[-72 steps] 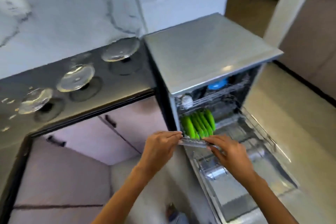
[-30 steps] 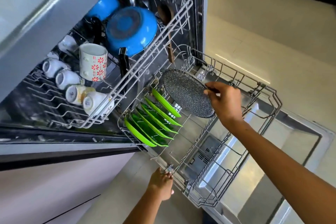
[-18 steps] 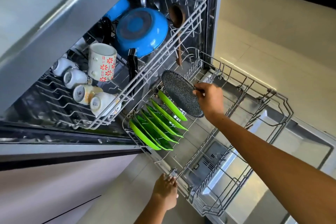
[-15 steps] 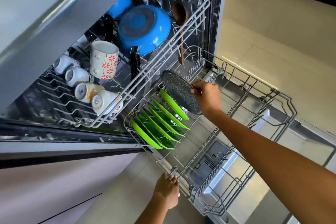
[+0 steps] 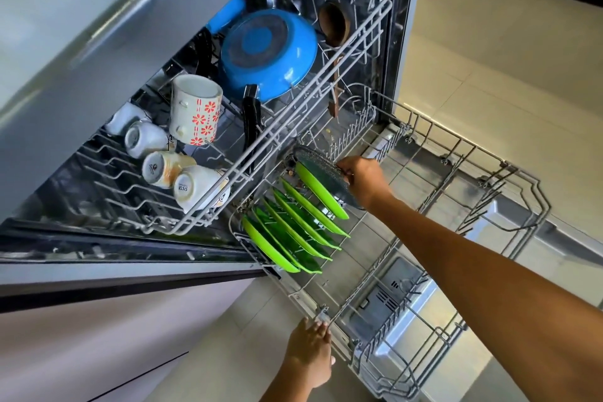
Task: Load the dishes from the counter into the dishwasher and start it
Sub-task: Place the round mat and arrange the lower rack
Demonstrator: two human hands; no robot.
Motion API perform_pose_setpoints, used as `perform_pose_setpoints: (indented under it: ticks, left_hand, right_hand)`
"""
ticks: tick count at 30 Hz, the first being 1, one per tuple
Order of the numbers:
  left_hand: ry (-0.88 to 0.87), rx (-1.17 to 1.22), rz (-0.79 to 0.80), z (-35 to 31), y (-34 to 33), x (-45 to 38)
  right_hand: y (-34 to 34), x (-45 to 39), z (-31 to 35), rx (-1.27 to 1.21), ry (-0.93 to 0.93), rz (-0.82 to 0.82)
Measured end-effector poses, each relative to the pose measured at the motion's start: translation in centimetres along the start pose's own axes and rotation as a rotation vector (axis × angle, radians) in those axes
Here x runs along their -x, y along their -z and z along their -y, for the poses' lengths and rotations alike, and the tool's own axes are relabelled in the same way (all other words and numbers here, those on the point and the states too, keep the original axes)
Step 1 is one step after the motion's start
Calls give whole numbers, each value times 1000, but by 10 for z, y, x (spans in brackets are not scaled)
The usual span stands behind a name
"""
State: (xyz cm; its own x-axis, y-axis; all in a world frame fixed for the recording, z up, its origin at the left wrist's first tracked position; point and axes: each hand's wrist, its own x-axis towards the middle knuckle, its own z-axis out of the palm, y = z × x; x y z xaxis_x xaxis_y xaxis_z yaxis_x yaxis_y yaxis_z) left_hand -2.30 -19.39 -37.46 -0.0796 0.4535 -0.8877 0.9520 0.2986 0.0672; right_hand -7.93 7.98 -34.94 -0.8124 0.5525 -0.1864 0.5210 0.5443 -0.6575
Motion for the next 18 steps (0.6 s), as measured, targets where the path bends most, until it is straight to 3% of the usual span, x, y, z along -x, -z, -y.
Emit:
perform_pose_setpoints:
  ticks: [9, 15, 18]
  left_hand:
    - [7, 15, -50, -1, -3, 8]
    - [30, 76, -115, -6, -9, 15]
    - [28, 213, -262, -15, -5, 31]
  right_hand:
    - [-4, 16, 2, 114, 1, 143]
    - [8, 86, 4, -13, -17, -122]
    - [14, 144, 6, -196, -21, -211]
